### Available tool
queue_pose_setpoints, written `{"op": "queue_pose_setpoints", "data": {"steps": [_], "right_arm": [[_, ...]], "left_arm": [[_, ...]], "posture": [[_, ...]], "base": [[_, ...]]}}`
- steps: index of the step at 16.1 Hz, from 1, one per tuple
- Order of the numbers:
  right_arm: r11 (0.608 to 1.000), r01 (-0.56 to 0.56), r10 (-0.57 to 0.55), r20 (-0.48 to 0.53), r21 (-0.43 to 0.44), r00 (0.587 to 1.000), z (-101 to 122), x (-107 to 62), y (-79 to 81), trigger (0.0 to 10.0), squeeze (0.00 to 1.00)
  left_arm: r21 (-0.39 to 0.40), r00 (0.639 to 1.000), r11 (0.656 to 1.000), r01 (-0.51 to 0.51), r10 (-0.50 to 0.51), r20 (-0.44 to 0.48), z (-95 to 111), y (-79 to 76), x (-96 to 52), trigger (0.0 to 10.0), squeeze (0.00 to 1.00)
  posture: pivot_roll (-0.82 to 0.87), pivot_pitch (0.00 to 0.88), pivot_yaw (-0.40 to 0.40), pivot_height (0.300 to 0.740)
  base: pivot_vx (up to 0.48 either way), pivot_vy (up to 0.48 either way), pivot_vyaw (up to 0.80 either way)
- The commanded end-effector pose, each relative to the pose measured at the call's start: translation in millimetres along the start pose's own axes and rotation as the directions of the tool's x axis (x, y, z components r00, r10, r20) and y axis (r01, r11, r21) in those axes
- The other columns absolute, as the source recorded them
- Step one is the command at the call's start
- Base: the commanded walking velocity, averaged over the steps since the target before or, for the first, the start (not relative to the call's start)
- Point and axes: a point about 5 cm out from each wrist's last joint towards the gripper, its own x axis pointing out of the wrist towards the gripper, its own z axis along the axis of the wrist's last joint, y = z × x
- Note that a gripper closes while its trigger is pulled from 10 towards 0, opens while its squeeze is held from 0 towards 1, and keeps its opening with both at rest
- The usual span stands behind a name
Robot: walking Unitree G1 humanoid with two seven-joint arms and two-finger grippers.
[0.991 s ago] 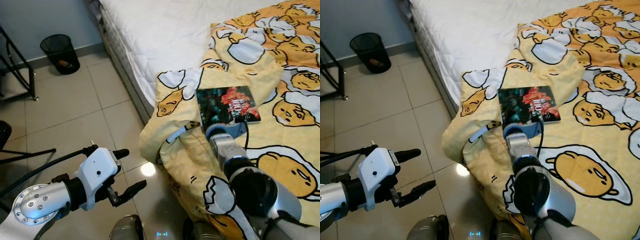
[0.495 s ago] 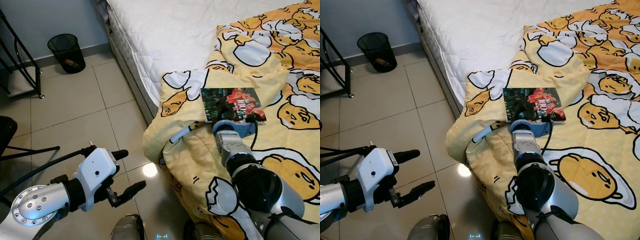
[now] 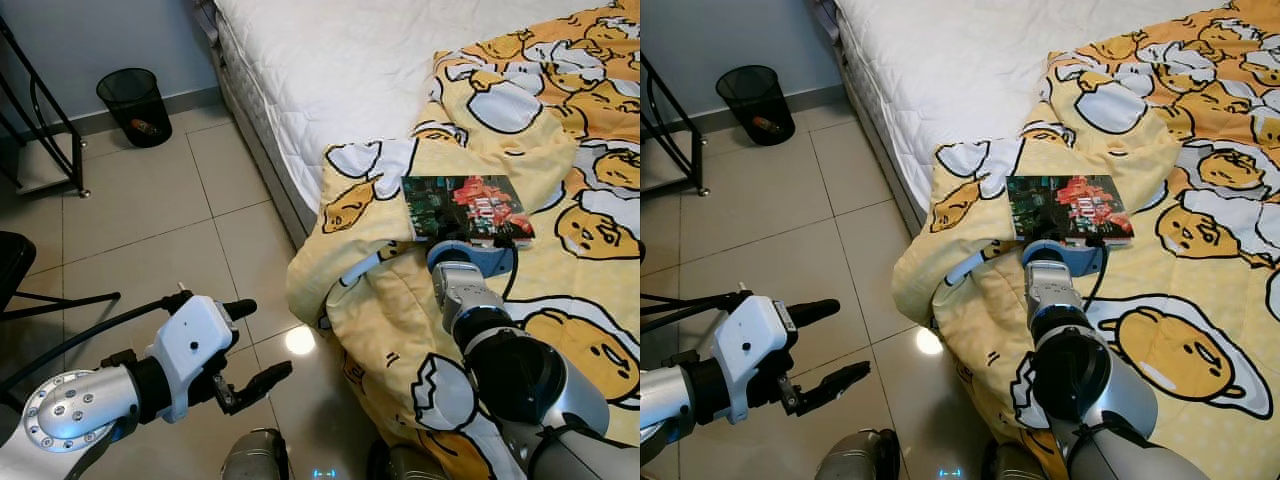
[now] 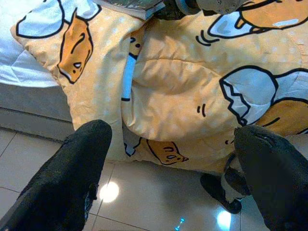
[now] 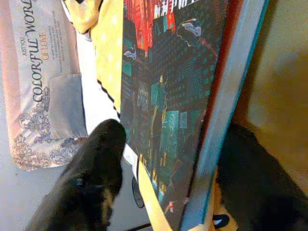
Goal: Clean up the room
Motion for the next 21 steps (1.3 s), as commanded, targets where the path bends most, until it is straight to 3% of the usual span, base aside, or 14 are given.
{"op": "queue_pose_setpoints", "data": {"steps": [1, 14, 17, 21], "right_arm": [[1.000, -0.008, 0.008, 0.003, 0.013, 1.000, 0, 1.2, 4.3, 0.0, 0.00], [1.000, -0.010, 0.010, -0.008, 0.004, 1.000, -4, 0.1, 2.2, 0.0, 0.00], [1.000, -0.012, 0.012, 0.004, -0.008, 1.000, 2, -0.1, -0.9, 0.0, 0.00], [0.993, -0.043, 0.043, 0.001, -0.113, 0.999, 18, -1.4, -8.1, 0.0, 0.00]], "left_arm": [[0.012, 1.000, 1.000, -0.002, 0.002, 0.002, 3, -1.7, -2.9, 10.0, 0.66], [0.010, 1.000, 1.000, -0.013, 0.013, 0.008, 4, -2.3, -2.6, 10.0, 0.66], [0.007, 1.000, 1.000, -0.020, 0.020, 0.023, 2, -1.6, 3.3, 10.0, 0.67], [-0.005, 0.998, 1.000, -0.021, 0.022, 0.055, 0, -3.1, 15.0, 10.0, 0.66]], "posture": [[0.28, 0.162, 0.028, 0.740], [0.28, 0.158, 0.017, 0.740], [0.25, 0.138, 0.009, 0.740], [0.18, 0.078, 0.000, 0.740]], "base": [[0.000, 0.000, 0.00], [0.000, 0.000, 0.00], [0.000, 0.000, 0.00], [0.000, 0.000, 0.00]]}}
